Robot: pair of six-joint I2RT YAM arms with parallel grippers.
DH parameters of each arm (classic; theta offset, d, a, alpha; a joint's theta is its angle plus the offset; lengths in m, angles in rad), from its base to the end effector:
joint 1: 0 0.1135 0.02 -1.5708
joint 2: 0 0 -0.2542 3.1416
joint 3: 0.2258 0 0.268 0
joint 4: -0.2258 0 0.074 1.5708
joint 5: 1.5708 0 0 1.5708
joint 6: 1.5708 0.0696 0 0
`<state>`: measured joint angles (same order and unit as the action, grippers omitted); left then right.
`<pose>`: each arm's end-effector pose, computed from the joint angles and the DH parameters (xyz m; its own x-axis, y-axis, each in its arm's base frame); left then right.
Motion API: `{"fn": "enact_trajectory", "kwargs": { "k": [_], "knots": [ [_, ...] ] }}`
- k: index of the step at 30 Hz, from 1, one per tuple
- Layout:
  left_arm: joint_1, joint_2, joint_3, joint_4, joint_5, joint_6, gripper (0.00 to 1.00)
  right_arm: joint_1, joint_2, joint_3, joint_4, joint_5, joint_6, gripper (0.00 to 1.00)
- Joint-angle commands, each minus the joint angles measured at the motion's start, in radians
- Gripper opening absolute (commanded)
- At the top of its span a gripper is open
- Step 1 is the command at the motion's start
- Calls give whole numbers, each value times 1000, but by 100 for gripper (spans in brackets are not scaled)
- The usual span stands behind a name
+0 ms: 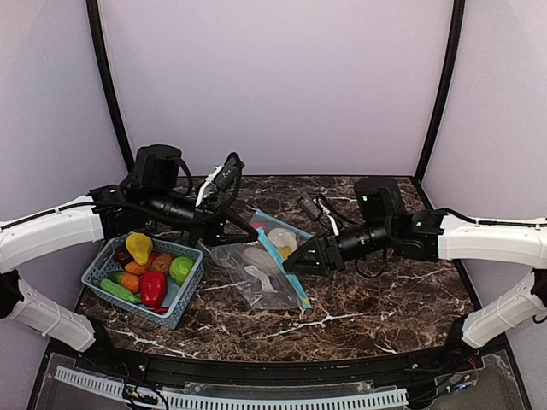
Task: Place the food in the zip-top bag and seal the zipper
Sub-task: Pass from the left arm to the right
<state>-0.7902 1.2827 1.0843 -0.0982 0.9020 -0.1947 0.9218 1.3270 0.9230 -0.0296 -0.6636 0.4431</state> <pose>0.1918 -0.2713 0.3303 -0.3892 0.2225 -0.8939 0.9104 -0.0548 -0.4100 0.1709 0.2962 0.2586 -0.6433 -0.2892 -0.7089 -0.7633 0.1714 0.6229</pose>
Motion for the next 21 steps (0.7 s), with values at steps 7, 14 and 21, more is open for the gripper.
{"fn": "enact_trajectory", "kwargs": {
  "k": [7,14,21],
  "knots": [
    [-4,-11,16,18,28,-1,1,-5,11,8,51,-30,-16,35],
    [-4,-10,13,22,28,-4,1,-5,12,2,85,-71,-11,21],
    [-4,-8,11,26,28,-7,1,-5,7,-4,106,-91,-13,11]
  ]
}}
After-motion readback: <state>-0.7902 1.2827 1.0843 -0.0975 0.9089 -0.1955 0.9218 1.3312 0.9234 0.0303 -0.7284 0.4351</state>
